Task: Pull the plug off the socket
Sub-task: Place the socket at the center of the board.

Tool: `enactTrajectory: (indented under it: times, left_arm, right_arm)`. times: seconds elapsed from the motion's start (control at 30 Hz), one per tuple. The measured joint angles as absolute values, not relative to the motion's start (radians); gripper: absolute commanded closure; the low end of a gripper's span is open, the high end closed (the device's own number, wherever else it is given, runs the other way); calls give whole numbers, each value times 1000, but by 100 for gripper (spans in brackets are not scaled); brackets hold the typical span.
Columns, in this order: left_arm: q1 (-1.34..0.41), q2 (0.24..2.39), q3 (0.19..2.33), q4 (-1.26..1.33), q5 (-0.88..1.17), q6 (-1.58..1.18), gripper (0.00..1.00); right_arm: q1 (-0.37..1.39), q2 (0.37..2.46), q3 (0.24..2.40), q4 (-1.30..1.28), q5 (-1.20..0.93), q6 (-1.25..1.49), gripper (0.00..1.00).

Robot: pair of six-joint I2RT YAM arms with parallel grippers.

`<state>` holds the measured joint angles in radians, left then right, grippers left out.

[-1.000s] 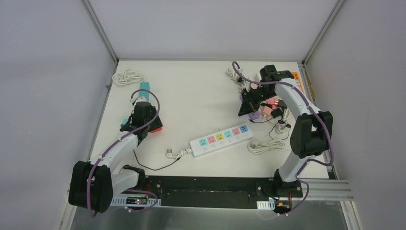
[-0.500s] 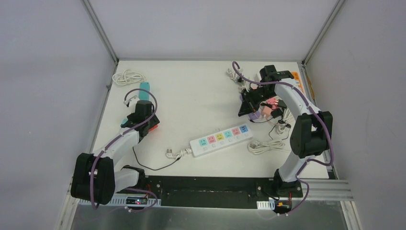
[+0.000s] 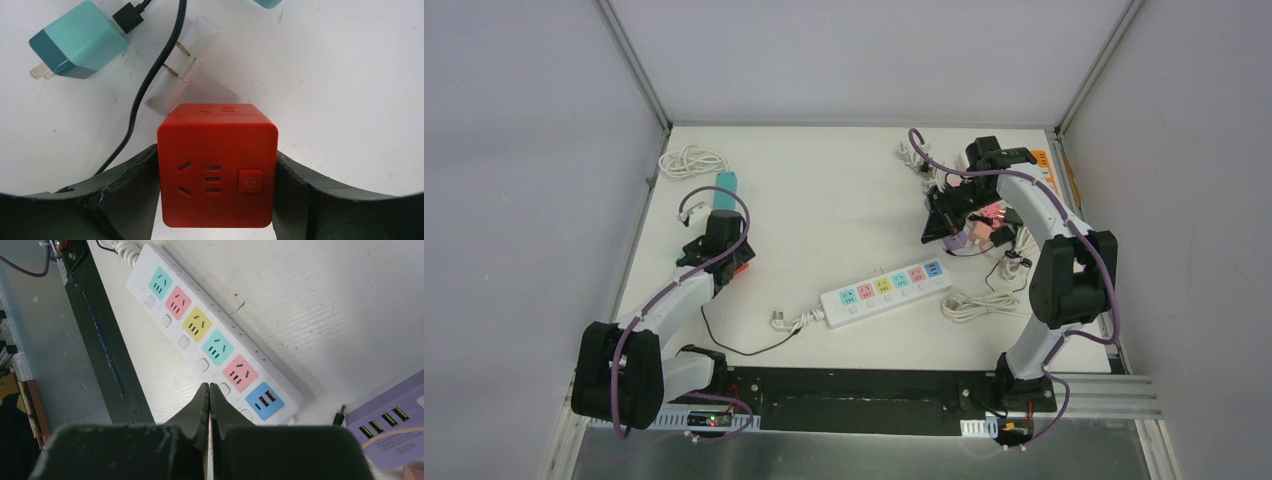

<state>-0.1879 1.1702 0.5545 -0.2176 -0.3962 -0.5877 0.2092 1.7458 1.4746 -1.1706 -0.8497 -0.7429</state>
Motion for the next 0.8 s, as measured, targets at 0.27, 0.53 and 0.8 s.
enactTrajectory:
  times: [0.27, 0.53, 0.8]
  left_arm:
    - [-187, 1119, 577, -290, -396, -596, 11]
    - [-187, 1057, 607, -344, -385, -611, 1]
    - [-187, 960, 645, -391, -316, -617, 1]
  right_arm:
    - [209, 1746, 1475, -1170, -850, -743, 100]
    - [209, 1746, 1474, -1170, -850, -743, 100]
    - [209, 1746, 1474, -1171, -850, -751, 100]
